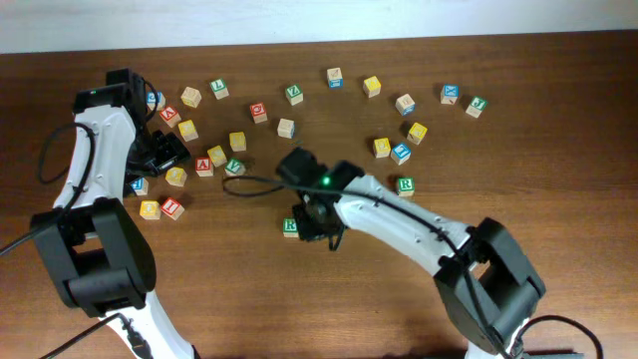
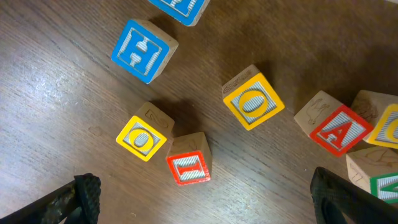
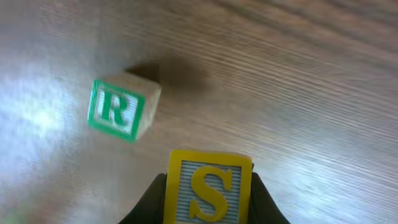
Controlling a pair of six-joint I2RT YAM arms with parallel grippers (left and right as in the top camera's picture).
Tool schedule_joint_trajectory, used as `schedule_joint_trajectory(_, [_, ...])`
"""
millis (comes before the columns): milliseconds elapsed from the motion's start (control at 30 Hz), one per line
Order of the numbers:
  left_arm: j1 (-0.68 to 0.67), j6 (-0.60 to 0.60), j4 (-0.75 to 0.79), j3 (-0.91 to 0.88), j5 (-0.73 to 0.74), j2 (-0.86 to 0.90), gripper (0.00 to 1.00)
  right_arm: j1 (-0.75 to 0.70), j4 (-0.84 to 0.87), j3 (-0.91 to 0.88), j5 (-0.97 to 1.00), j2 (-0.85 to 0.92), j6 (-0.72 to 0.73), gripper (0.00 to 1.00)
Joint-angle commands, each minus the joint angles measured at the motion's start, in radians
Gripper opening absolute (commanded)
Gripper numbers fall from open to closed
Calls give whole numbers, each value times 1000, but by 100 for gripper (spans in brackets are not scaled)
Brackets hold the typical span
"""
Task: Spell out RSS
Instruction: 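Carry the S block left and lower it right of the R block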
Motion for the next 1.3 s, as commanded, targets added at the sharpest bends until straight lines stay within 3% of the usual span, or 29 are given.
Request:
schedule_joint_trajectory(0, [-4, -16, -1, -8, -11, 10, 99, 8, 69, -57, 2, -5, 139, 16])
schedule_joint_trajectory(633, [-4, -16, -1, -8, -11, 10, 99, 35, 290, -182, 108, -5, 261, 16])
schedule_joint_trajectory(867, [-4, -16, -1, -8, -11, 10, 99, 69, 288, -202, 213, -4, 262, 21])
schedule_joint_trajectory(1267, [-4, -16, -1, -8, -11, 10, 99, 72, 313, -215, 177, -4, 262, 22])
